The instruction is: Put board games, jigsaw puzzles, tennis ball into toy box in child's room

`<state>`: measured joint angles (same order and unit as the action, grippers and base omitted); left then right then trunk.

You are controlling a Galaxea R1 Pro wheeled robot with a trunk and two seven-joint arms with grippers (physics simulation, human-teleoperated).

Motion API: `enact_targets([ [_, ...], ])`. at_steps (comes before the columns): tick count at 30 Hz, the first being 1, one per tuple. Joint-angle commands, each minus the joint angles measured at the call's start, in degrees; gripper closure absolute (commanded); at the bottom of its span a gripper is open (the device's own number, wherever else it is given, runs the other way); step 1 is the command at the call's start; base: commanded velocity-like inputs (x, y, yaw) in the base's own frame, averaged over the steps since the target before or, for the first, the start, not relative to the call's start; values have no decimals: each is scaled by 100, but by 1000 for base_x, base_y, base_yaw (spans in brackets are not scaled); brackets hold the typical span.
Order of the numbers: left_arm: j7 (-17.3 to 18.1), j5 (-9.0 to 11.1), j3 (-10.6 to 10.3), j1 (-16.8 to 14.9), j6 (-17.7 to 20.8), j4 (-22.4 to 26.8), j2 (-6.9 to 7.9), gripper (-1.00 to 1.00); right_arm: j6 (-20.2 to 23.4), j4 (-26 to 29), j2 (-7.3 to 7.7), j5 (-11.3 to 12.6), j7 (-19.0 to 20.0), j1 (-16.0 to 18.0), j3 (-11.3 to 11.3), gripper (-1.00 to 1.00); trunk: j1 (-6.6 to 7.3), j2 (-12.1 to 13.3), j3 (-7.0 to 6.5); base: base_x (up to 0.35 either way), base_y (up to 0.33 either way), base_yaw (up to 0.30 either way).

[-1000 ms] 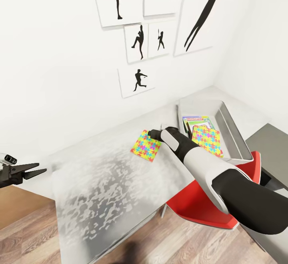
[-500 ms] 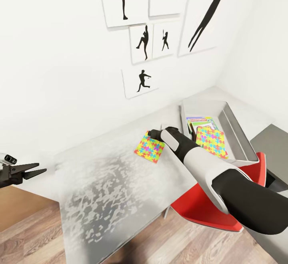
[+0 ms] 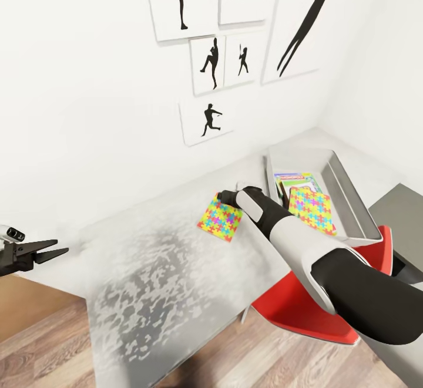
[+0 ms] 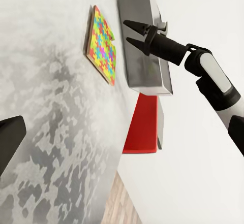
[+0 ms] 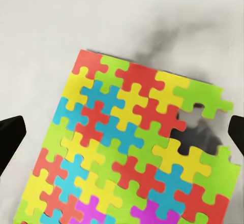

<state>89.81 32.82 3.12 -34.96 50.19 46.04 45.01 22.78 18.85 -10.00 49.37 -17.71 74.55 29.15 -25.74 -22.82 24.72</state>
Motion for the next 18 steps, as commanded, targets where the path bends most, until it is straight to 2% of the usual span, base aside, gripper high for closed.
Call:
enact_targets([
  [1, 19, 5, -5, -2, 62, 1, 2, -100, 15, 5, 0, 36, -40, 7, 29, -100, -4, -10, 9, 129, 0, 0],
  [12, 19, 5, -5, -2, 61, 1, -1, -100, 15, 5, 0, 31, -40, 3, 29, -100, -4, -10, 9, 118, -33, 0],
  [18, 19, 5, -5, -2, 61, 1, -1, -100, 14, 5, 0, 31, -40, 1, 29, -100, -4, -10, 9, 41, -38, 0],
])
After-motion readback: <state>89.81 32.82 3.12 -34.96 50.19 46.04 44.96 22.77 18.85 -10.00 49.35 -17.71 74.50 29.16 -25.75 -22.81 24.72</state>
